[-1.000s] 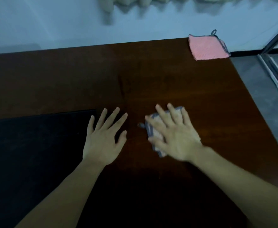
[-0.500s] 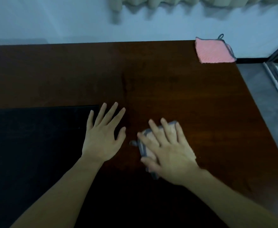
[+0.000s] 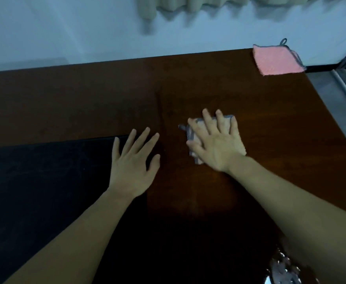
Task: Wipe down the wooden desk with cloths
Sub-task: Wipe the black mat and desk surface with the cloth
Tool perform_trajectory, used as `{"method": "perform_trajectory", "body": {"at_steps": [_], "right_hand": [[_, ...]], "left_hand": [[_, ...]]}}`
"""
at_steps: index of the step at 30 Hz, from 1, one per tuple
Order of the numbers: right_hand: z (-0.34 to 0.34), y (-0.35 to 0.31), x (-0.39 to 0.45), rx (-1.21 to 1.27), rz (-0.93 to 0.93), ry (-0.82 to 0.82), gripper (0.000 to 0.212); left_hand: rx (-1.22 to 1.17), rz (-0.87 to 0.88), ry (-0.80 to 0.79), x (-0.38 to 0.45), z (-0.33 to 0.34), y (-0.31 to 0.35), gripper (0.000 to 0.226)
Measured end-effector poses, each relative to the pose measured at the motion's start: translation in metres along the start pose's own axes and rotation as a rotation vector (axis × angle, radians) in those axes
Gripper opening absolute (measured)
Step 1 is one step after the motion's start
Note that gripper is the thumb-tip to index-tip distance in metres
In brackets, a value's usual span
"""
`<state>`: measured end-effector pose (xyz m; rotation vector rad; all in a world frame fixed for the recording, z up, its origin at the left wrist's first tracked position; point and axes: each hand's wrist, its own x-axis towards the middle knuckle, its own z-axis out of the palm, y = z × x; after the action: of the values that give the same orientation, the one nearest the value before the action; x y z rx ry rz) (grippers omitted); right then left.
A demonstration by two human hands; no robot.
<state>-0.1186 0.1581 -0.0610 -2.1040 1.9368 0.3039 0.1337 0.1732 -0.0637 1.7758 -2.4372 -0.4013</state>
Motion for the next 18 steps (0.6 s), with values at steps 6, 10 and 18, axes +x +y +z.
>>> {"method": "perform_trajectory", "body": {"at_steps": [6,10,18], "right_hand": [[0.037,-0.064,-0.096,-0.01,-0.33,-0.023,0.068],[0.032,-0.05,-0.071,-0.009,-0.313,0.002,0.067],[-0.012,-0.032,0.045,0.021,0.078,0.015,0.069]], "left_hand": [[0.124,-0.018,-0.064,0.002,-0.013,-0.058,0.071],[0.121,0.016,-0.101,0.002,-0.009,-0.073,0.069],[0.072,0.03,-0.064,0.002,-0.006,-0.075,0.065]]}}
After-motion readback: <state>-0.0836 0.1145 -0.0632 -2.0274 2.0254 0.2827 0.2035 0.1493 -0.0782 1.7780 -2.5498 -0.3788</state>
